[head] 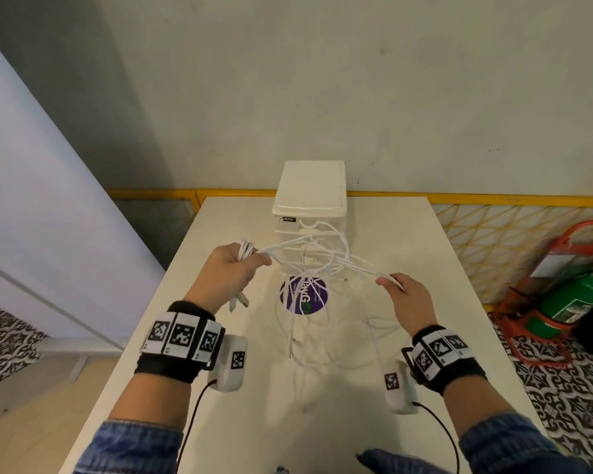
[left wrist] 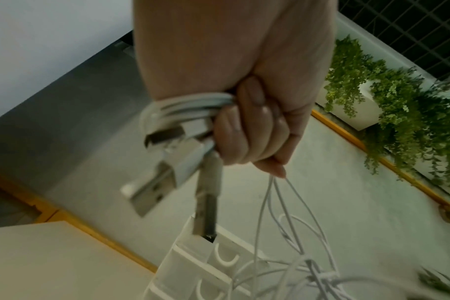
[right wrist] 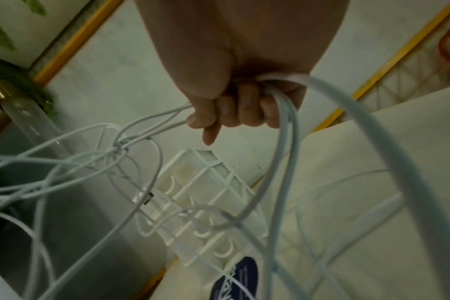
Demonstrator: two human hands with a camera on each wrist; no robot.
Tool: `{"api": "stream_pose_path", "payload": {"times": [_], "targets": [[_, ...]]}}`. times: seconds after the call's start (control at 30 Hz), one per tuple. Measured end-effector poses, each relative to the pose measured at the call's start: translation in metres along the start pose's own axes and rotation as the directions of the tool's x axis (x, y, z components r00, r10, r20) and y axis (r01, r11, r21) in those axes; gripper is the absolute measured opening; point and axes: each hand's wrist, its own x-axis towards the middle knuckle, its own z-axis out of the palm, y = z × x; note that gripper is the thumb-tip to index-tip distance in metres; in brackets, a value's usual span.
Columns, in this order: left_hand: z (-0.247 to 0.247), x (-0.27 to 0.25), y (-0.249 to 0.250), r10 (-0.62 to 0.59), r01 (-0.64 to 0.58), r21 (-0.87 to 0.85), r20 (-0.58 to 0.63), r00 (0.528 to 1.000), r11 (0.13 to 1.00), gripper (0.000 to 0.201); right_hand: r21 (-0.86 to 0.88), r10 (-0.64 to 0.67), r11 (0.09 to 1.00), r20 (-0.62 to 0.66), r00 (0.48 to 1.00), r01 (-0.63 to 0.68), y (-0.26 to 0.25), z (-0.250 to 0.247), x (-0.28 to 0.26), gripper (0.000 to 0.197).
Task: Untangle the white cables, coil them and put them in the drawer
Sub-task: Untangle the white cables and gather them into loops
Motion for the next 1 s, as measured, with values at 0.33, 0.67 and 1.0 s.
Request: {"api": "stream_pose_path", "payload": {"times": [0.33, 0.67, 1.0], "targets": [[0.021, -0.003, 0.008, 0.020, 0.010, -0.182, 0.164, 0.986, 0.983, 0.023, 0.118, -0.460, 0.875, -0.100, 0.882, 0.469, -0.069, 0.000, -0.020, 0.040], [0.034, -0.011, 0.016, 0.102, -0.032, -0.244, 0.281, 0.954, 0.969, 0.023, -0.334, -0.427, 0.810, 0.226, 0.876, 0.481, -0.081, 0.062, -0.045, 0.072], [-0.030, 0.003, 0.000, 0.072, -0.077, -0.254, -0.030, 0.997, 0.964, 0.024, 0.002, -0.272, 0.962, 0.150, 0.951, 0.274, -0.029, 0.017, -0.011, 0.019]]}}
